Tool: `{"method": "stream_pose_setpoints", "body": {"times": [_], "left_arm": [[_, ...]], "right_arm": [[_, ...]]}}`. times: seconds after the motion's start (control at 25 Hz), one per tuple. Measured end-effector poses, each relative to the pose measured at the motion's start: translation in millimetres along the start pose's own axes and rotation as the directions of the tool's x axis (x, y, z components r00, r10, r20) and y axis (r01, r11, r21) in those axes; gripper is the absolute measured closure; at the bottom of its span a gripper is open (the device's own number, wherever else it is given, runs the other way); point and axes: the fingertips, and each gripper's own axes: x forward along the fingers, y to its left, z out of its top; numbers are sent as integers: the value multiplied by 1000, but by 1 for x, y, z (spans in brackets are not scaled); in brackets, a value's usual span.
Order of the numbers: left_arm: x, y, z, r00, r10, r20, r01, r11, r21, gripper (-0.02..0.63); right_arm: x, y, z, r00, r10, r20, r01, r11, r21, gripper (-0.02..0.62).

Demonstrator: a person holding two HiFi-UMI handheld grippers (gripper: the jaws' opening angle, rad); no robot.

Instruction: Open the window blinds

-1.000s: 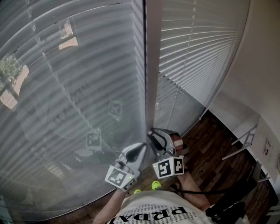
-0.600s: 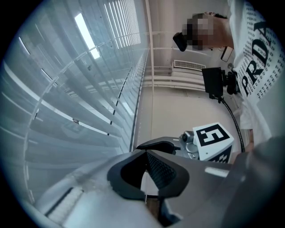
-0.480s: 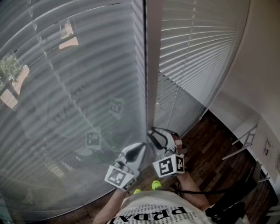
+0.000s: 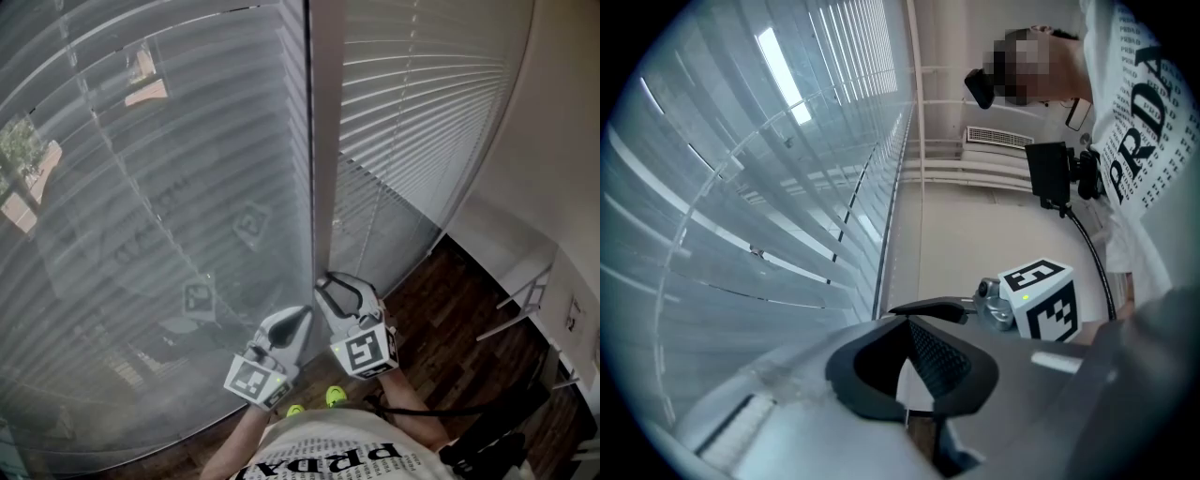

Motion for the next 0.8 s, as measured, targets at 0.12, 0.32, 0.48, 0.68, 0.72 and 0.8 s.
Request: {"method": "stream_pose_setpoints", "body": {"times": [0.12,0.32,0.48,0.68,0.72,0.8], "left_arm": [[1,0,6,1000,9,24,-8,1000,-29,612],[-1,3,-1,1000,4,-3,-4,1000,-4,612],[1,2,6,1000,18,16,-18,999,-45,612],[1,2,3,1000,2,7,-1,1000,-18,612],[1,1,3,1000,-5,7,5,1000,-10,612],[1,1,3,1000,-9,3,9,1000,3,612]], "right_arm": [[0,-1,-1,1000,2,10,-2,998,55,466],[0,-3,-1,1000,11,23,-15,989,150,466],[1,-4,-2,999,18,40,-27,971,236,466],[0,-5,-3,998,22,55,-38,945,324,466],[0,-6,-3,998,22,58,-40,940,339,466],[0,-6,-4,998,19,61,-40,932,360,466]]}}
